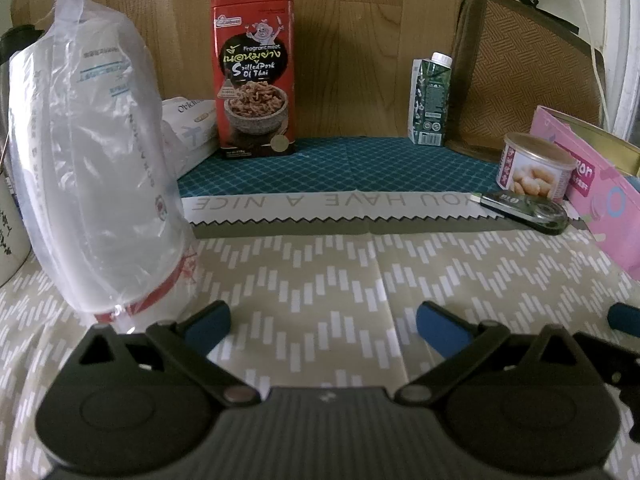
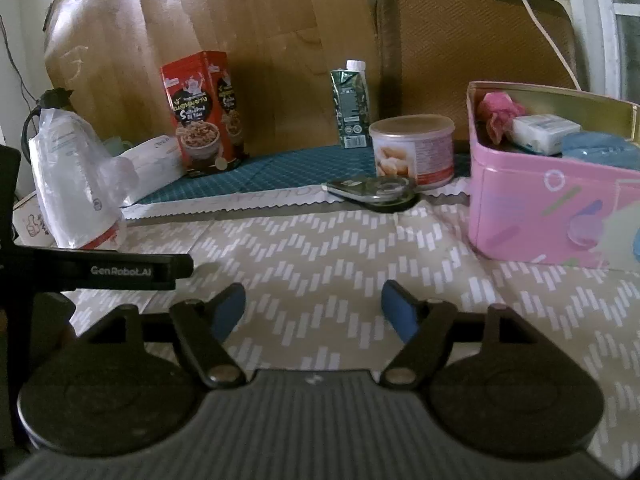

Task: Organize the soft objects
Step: 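Reach the right tool toward the tape dispenser beside the cookie can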

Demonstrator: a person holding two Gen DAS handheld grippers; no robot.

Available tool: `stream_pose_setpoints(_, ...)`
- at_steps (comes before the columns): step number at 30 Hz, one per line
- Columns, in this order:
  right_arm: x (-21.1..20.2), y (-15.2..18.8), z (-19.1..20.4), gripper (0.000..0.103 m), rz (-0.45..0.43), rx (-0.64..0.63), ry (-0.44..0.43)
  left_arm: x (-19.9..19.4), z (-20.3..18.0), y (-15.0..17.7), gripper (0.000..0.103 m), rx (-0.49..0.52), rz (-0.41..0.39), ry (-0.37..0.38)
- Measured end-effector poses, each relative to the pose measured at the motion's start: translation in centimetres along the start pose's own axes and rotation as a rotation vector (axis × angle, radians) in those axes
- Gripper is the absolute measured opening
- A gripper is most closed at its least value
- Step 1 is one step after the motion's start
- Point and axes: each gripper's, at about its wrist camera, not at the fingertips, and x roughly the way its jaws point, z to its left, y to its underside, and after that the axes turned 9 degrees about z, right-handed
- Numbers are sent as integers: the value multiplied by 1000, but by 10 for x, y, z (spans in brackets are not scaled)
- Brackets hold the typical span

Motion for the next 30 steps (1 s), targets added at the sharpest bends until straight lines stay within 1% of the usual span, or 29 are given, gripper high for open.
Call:
stream_pose_setpoints(14,0,1,1,79,2,-7,3,-1,4,1,103,-11,-13,38)
stream_pose_setpoints(19,1,-2,4,78,4,-37,5,-1,3,1,103,-7,-12,34)
stream_pose_setpoints(22,2,-15,8,77,-25,-106,48,-1,4,1,103,-10,-13,34)
stream_pose_setpoints(24,5,-32,8,77,-58,-142,70,-1,5,1,103,-18,-15,39)
stream_pose_setpoints(26,14,-47,9,77,-84,-177,111,-1,6,1,103,-26,-18,45)
stream_pose_setpoints(28,31,-61,10,77,-74,-217,156,-2,7,1,103,-34,-21,51)
stream_pose_setpoints(30,51,-72,7,77,-27,-254,184,-2,8,1,103,-41,-24,57)
